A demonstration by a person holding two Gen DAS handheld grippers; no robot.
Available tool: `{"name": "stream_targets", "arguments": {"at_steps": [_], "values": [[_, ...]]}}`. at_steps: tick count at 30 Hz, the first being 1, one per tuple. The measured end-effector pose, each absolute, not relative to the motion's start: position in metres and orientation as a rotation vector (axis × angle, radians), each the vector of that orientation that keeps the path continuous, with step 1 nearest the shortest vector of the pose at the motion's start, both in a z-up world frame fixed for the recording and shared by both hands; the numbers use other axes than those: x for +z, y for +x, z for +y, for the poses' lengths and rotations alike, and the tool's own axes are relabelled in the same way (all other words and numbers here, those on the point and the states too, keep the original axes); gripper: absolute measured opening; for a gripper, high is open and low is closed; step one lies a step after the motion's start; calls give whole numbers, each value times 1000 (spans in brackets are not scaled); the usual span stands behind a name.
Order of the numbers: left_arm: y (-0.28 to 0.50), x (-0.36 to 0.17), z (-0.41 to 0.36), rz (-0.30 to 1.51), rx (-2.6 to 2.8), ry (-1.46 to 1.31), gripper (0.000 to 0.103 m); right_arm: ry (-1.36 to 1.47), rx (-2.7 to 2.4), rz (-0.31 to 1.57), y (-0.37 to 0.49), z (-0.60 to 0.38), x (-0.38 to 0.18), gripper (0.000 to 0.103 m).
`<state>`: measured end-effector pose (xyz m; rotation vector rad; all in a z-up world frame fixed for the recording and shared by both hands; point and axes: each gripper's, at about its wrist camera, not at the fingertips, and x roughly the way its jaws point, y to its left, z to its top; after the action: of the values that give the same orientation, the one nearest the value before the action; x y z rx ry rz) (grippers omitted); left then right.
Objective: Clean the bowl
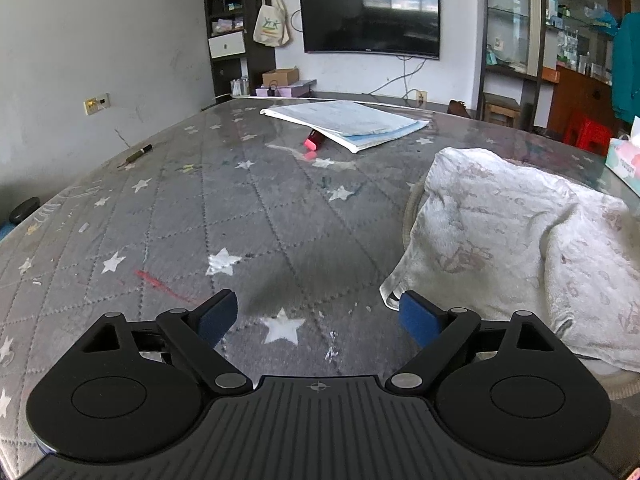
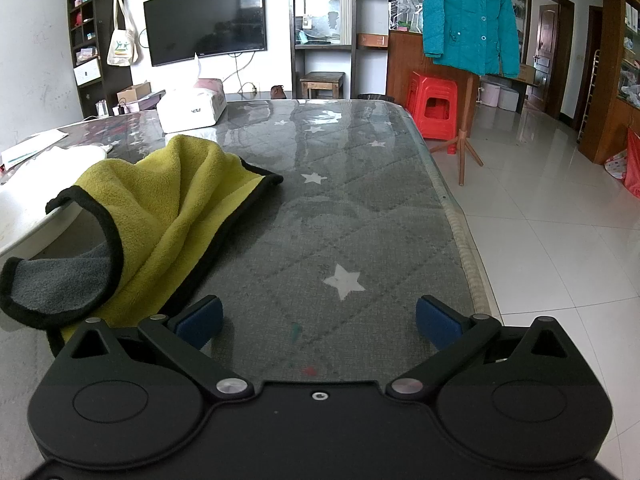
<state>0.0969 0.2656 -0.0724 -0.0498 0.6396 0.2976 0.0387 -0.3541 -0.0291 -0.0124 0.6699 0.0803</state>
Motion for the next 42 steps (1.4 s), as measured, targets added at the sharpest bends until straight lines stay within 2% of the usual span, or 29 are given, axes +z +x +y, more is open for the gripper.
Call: {"name": "stream_targets", "arguments": {"at_steps": [42], "values": [[114, -78, 276, 660, 294, -99, 102, -12, 80, 670, 39, -354, -29, 103]]}}
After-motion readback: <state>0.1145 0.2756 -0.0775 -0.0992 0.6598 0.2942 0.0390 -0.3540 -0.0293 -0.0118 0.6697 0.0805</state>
